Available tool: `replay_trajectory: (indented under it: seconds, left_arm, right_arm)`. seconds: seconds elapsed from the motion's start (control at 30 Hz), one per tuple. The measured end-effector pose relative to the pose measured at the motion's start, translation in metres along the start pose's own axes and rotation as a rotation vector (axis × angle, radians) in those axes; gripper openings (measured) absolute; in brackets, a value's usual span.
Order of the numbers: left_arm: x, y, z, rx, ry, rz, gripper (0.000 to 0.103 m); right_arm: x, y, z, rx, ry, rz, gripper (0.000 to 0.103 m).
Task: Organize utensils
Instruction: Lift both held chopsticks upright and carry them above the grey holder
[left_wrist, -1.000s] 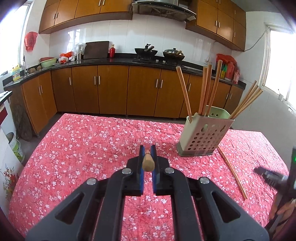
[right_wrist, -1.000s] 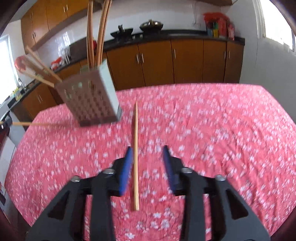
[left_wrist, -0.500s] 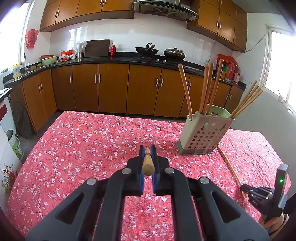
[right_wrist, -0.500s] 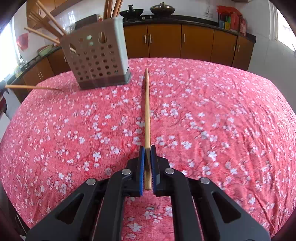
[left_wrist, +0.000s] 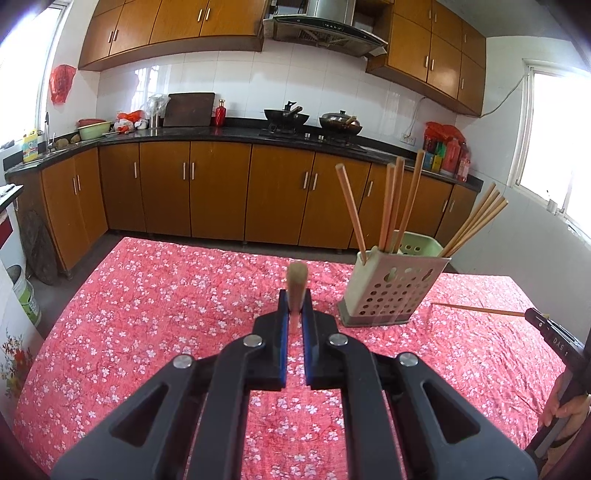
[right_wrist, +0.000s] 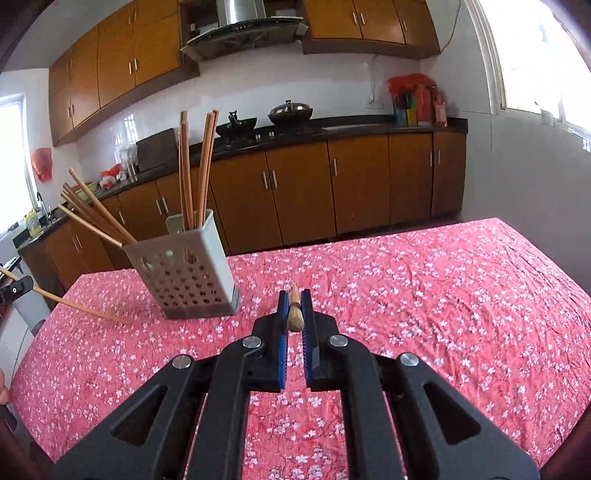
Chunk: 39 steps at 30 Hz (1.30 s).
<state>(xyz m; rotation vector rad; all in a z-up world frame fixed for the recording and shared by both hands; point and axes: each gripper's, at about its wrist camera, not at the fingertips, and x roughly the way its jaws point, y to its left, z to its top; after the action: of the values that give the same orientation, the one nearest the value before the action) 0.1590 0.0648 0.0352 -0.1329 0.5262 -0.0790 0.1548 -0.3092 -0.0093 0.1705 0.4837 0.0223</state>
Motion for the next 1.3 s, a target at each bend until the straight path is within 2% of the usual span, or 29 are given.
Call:
replay_trajectory:
  seconds: [0.4,0.7,0.87,1.07,1.3]
  left_arm:
    - [-0.021,-0.022,0.032,0.044,-0.078,-0.064,0.007]
    - [-0.040,-0.060,0.060,0.057,-0.143,-0.176,0.007]
    - [-0.050,-0.085,0.084,0.055,-0.217,-0.229,0.007]
    - [-0.048,-0.107,0.112,0.058,-0.304,-0.211,0.007]
    - [-0.024,-0.117,0.128,0.076,-0.355,-0.160,0.007]
  right_arm:
    - [-0.025,0.011,0.051,0.001,-0.139,0.033,0.007]
    - [-0.056,0.039,0.098,0.008,-0.262,0.166,0.007]
    - [-0.070,0.062,0.120,-0.002,-0.349,0.234,0.007]
    - [-0.066,0.079,0.136,-0.026,-0.412,0.242,0.007]
    - [-0.044,0.089,0.145,-0.024,-0.455,0.225,0.007]
